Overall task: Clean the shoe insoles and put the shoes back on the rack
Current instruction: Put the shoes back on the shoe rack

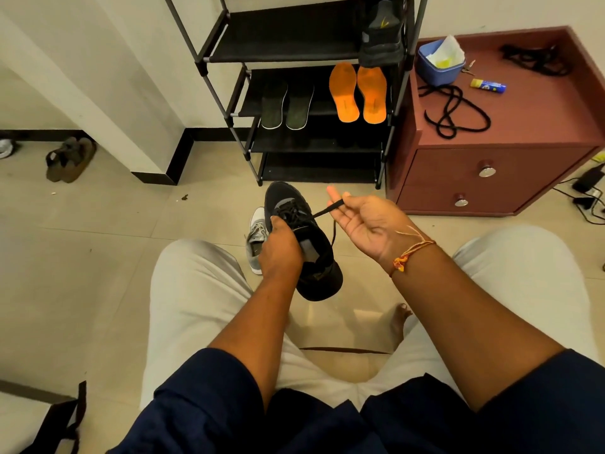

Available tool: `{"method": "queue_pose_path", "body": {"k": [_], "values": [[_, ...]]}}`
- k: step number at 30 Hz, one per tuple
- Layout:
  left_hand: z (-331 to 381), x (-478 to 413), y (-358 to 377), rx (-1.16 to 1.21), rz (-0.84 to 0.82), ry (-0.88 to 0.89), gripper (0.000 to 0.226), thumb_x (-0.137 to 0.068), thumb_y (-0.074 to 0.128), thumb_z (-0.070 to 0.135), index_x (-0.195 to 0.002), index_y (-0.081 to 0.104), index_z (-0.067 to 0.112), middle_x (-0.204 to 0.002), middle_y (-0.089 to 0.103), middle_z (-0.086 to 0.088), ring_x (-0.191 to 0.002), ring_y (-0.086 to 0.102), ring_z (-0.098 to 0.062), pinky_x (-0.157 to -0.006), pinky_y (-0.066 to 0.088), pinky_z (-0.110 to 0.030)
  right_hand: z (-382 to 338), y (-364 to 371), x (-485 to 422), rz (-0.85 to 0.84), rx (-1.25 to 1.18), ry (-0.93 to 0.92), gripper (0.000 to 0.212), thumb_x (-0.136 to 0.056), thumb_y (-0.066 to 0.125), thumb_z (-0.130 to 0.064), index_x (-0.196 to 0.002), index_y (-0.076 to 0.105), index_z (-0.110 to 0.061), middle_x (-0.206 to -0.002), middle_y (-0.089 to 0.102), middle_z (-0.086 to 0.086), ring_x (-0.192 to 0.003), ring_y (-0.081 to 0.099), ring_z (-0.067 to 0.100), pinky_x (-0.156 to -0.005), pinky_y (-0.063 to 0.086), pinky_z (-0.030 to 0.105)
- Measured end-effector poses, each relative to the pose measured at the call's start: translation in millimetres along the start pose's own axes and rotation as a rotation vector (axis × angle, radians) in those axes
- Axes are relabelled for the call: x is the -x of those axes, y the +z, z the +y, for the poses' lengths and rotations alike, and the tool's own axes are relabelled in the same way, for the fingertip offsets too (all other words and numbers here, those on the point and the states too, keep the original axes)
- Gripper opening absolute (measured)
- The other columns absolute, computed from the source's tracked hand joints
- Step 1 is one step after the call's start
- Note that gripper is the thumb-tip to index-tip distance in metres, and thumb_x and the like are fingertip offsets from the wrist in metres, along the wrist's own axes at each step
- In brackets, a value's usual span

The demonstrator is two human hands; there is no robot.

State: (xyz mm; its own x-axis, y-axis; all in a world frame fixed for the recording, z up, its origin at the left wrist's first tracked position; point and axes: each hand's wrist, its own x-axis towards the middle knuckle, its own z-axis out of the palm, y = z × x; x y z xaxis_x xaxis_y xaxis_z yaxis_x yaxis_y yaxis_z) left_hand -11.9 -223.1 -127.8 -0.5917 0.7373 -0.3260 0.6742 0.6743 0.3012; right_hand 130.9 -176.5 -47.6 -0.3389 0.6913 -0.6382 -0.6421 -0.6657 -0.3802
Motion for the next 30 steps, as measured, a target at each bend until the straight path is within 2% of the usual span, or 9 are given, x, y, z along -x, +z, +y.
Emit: {"method": "queue_pose_path", "body": {"k": [2, 8, 12, 14, 16, 19, 22, 25, 30], "values": [[-0.3, 0.2, -0.3, 0.001, 0.029, 0.034, 0.052, -0.100, 0.043, 0.016, -0.149, 0.027, 0.013, -0.123, 0.063, -0.019, -0.110, 0.063, -0.040, -0.092, 0.054, -0.053, 1.4, -3.8, -0.2, -0.068, 0.241, 0.027, 0.018, -0.102, 0.041, 0.004, -0.115, 0.053, 0.004, -0.109, 0.070, 0.020, -0.094, 0.072, 0.023, -0.082, 0.059, 0.033], [3.3, 0.6, -3.1, 0.062, 0.032, 0.111, 0.034, -0.099, 0.043, 0.017, -0.133, 0.041, 0.014, -0.109, 0.065, -0.014, -0.091, 0.061, -0.031, -0.082, 0.055, -0.048, 11.0, -10.6, -5.6, -0.202, 1.457, -0.091, 0.022, -0.101, 0.050, -0.006, -0.099, 0.070, -0.014, -0.095, 0.073, 0.006, -0.098, 0.070, 0.019, -0.098, 0.053, 0.035], [7.5, 3.9, -3.3, 0.078, 0.022, 0.201, 0.039, -0.099, 0.044, 0.011, -0.137, 0.041, 0.017, -0.099, 0.061, -0.008, -0.086, 0.060, -0.027, -0.080, 0.056, -0.045, 24.4, -14.4, -16.6, -0.235, 2.091, -0.238, 0.026, -0.098, 0.053, -0.010, -0.114, 0.069, -0.023, -0.111, 0.066, 0.004, -0.099, 0.062, 0.023, -0.091, 0.052, 0.034], [8.4, 6.1, -2.7, 0.115, 0.031, 0.249, 0.042, -0.099, 0.043, 0.011, -0.140, 0.041, 0.018, -0.102, 0.064, -0.010, -0.090, 0.063, -0.030, -0.084, 0.057, -0.047, 27.2, -14.8, -16.0, -0.273, 2.179, -0.241, 0.021, -0.101, 0.049, -0.018, -0.114, 0.066, -0.018, -0.111, 0.064, 0.007, -0.097, 0.060, 0.024, -0.085, 0.049, 0.033], [10.5, 7.7, -2.7, 0.140, 0.036, 0.284, 0.049, -0.099, 0.044, 0.010, -0.147, 0.038, 0.019, -0.109, 0.067, -0.016, -0.095, 0.065, -0.034, -0.087, 0.056, -0.047, 28.5, -15.4, -12.8, -0.343, 2.205, -0.180, 0.026, -0.104, 0.043, -0.025, -0.117, 0.062, -0.014, -0.111, 0.062, 0.008, -0.099, 0.059, 0.024, -0.088, 0.048, 0.033], [14.8, 9.7, -3.9, 0.127, 0.059, 0.306, 0.058, -0.097, 0.041, 0.006, -0.153, 0.032, 0.018, -0.115, 0.068, -0.018, -0.102, 0.065, -0.036, -0.088, 0.056, -0.046, 32.1, -17.4, -8.0, -0.384, 2.304, -0.147, 0.029, -0.101, 0.047, -0.017, -0.127, 0.060, -0.012, -0.119, 0.062, 0.012, -0.108, 0.060, 0.029, -0.097, 0.050, 0.037], [16.0, 12.0, -4.2, 0.177, 0.079, 0.328, 0.060, -0.096, 0.041, 0.005, -0.154, 0.031, 0.017, -0.116, 0.068, -0.017, -0.103, 0.065, -0.035, -0.087, 0.054, -0.044, 31.9, -21.3, -9.7, -0.306, 2.293, -0.327, 0.030, -0.095, 0.055, -0.011, -0.123, 0.065, -0.015, -0.115, 0.065, 0.012, -0.103, 0.062, 0.029, -0.086, 0.050, 0.032], [14.2, 10.7, -2.5, 0.212, 0.103, 0.317, 0.059, -0.096, 0.041, 0.007, -0.153, 0.034, 0.018, -0.107, 0.070, -0.013, -0.096, 0.067, -0.031, -0.083, 0.058, -0.044, 26.1, -17.9, -12.7, -0.229, 2.234, -0.487, 0.028, -0.092, 0.057, -0.013, -0.114, 0.071, -0.019, -0.102, 0.065, 0.007, -0.086, 0.058, 0.024, -0.075, 0.040, 0.024], [11.3, 5.0, -2.7, 0.212, 0.135, 0.282, 0.057, -0.099, 0.041, 0.009, -0.154, 0.033, 0.018, -0.104, 0.069, -0.013, -0.091, 0.066, -0.029, -0.079, 0.057, -0.040, 21.4, -15.5, -11.9, -0.258, 2.225, -0.575, 0.033, -0.090, 0.061, -0.011, -0.111, 0.074, -0.033, -0.107, 0.069, 0.000, -0.093, 0.063, 0.024, -0.081, 0.050, 0.028]]}}
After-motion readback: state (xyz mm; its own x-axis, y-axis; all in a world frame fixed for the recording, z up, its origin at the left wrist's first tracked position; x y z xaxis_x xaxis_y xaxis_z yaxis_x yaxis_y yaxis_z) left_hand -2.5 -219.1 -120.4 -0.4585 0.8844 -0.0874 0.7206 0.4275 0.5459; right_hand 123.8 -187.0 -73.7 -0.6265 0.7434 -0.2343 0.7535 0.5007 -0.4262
